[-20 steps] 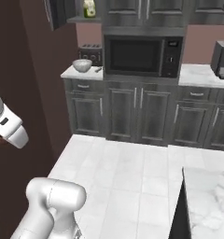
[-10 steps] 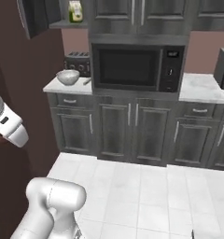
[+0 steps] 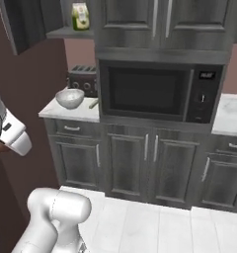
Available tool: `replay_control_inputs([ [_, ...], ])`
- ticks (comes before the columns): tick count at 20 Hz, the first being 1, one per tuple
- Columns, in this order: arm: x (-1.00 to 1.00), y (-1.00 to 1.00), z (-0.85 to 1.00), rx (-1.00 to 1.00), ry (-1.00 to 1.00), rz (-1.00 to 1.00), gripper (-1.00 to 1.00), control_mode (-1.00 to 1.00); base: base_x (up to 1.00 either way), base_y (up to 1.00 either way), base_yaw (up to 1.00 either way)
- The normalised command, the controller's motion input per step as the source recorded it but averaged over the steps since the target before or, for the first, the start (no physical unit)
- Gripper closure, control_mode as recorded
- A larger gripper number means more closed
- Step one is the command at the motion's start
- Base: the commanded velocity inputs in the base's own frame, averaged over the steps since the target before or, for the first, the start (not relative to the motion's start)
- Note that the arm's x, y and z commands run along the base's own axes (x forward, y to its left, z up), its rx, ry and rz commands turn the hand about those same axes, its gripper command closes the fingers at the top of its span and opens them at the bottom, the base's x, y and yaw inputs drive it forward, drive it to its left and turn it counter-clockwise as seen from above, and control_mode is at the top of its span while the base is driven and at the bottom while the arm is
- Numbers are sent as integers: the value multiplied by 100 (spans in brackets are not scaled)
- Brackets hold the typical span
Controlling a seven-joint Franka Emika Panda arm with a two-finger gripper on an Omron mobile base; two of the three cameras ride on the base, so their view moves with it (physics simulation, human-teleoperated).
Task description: Pick the egg and butter from the fridge and place them by the bowl for mixing.
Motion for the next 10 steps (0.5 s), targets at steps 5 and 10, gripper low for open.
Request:
replay_control_inputs([
  [5, 0, 0, 0, 0, 0, 0, 100, 100, 100, 81, 11],
  [10, 0, 0, 0, 0, 0, 0, 100, 100, 84, 5, -1],
])
